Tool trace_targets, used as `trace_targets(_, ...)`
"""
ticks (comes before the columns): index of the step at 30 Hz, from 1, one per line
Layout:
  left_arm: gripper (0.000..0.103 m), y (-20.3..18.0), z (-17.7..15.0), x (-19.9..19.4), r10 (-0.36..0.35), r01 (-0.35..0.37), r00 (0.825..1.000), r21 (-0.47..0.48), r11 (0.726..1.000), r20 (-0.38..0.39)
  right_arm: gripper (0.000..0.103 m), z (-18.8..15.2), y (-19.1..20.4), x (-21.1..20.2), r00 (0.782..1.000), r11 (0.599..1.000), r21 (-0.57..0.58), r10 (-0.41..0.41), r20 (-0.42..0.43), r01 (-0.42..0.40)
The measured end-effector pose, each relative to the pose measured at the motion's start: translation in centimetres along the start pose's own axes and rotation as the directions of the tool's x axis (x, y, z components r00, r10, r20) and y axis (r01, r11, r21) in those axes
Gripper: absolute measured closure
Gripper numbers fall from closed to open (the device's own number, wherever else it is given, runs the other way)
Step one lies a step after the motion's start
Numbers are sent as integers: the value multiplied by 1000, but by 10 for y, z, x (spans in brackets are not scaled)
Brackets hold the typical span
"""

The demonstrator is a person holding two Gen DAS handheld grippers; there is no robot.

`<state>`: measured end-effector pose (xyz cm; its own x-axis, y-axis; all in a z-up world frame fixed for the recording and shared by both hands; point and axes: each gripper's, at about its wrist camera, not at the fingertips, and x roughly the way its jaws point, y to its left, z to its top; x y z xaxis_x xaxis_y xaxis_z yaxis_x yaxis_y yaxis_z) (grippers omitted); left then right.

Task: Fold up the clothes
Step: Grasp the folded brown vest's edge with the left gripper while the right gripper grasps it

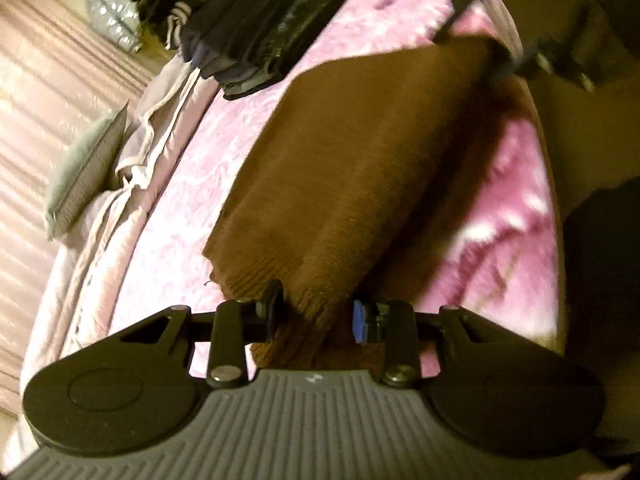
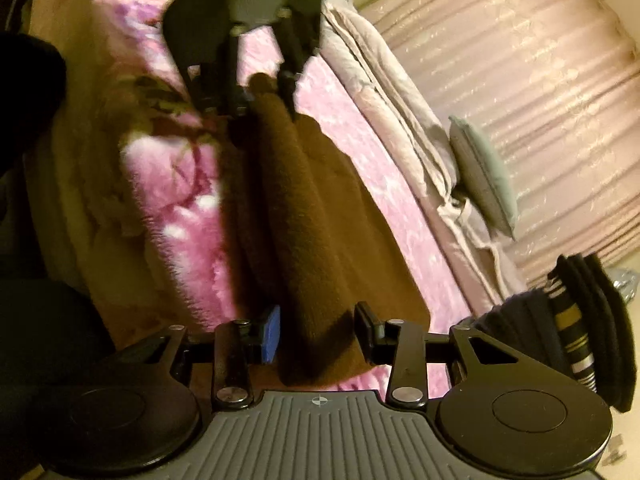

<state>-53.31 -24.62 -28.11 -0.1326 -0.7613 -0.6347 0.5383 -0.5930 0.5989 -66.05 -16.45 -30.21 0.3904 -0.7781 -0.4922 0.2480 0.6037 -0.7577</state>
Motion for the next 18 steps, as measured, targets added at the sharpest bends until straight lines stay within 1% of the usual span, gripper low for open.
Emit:
trace_targets(1, 72, 5, 2, -1, -11, 11, 1000, -19, 1000, 0, 24, 1, 4, -1, 1000, 1000, 0, 1, 14, -1)
trace_targets(2, 72, 9, 3, -1, -22, 22, 1000, -37, 999, 1, 22, 3, 8, -1, 1000, 1000, -1, 1, 29, -1)
trace_targets(5, 72, 20, 6, -3, -49, 49, 999, -80, 996, 6, 22, 14, 16, 6, 999, 1000, 4, 14, 48, -14)
trace_targets(7, 72, 27, 8, -4, -63, 63, 998, -104, 993, 11, 22, 21, 19, 14, 999, 1000, 23, 8, 51, -9)
trace_targets(9, 72, 31, 9, -3, -75, 77, 997, -133, 988, 16, 23, 26, 15, 27, 1000, 998, 70, 4, 31, -6)
trace_targets(11, 72, 33, 8, -3, -83, 85, 996, -156, 984, 20, 23, 27, 16, 34, 1000, 998, 59, -17, 3, 17)
trace_targets(12, 72, 33, 7, -3, -83, 86, 996, -162, 983, 22, 24, 26, 17, 36, 999, 999, 43, -31, -12, 32)
trace_targets(13, 72, 32, 5, -4, -81, 84, 996, -164, 983, 23, 28, 26, 18, 39, 999, 999, 27, -46, -26, 47)
trace_targets(14, 72, 31, 4, -4, -79, 82, 997, -165, 983, 23, 44, 26, 19, 41, 997, 998, 10, -61, -39, 61)
trace_targets(15, 71, 28, 2, -4, -72, 74, 997, -158, 985, 22, 49, 26, 20, 44, 996, 997, -7, -76, -53, 75)
trace_targets(17, 70, 21, -2, -5, -54, 56, 998, -135, 989, 17, 51, 17, 21, 43, 992, 994, -44, -100, -73, 97)
trace_targets(18, 70, 15, -4, -5, -38, 39, 999, -112, 993, 15, 57, 12, 20, 41, 992, 993, -56, -103, -76, 99)
